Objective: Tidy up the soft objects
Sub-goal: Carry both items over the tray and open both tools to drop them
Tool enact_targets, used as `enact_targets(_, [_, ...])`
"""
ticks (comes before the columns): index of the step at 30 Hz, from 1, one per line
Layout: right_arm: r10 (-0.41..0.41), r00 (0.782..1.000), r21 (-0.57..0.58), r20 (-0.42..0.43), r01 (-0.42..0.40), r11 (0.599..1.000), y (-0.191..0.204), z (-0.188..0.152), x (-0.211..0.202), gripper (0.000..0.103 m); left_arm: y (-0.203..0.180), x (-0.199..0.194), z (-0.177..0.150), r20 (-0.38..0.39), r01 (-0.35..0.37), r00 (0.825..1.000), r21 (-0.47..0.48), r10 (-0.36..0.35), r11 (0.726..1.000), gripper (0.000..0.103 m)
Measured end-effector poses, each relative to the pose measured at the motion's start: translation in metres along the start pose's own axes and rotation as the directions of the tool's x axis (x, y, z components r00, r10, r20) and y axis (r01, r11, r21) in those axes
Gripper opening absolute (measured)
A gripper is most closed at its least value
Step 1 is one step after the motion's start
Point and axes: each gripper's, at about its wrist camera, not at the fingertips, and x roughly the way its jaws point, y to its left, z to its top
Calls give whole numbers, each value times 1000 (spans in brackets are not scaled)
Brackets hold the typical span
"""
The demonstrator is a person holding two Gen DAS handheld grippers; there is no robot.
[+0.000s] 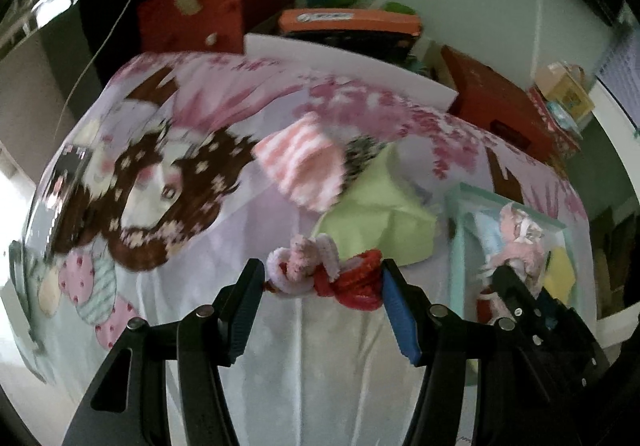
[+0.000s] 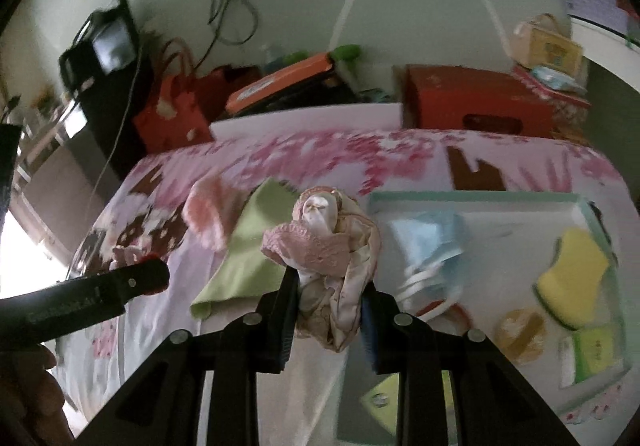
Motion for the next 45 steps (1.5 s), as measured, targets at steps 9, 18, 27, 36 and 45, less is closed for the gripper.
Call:
enact_targets(9, [-93, 995, 162, 30, 87, 983, -68, 15, -15, 29, -68, 9, 9, 13, 26, 1000, 118, -28, 993, 60])
enact_targets(18, [-243, 970, 293, 2, 231, 928, -142, 11, -29, 31, -124, 27, 6, -5, 75, 997, 228, -76, 971, 60])
enact_targets(27, [-297, 955, 377, -21, 282, 882, -182, 4, -37, 31, -165, 35, -4, 5, 141, 988, 339, -152, 930, 60])
enact_targets(36, [-291, 955, 366, -49, 289, 885, -181, -1, -32, 32, -173, 54, -23, -39, 201, 979, 383, -202, 901, 60])
enact_targets(45, [-263, 963, 329, -63, 268, 906, -169, 0, -23, 32, -169, 63, -30, -86, 228, 974, 357, -211, 906, 61])
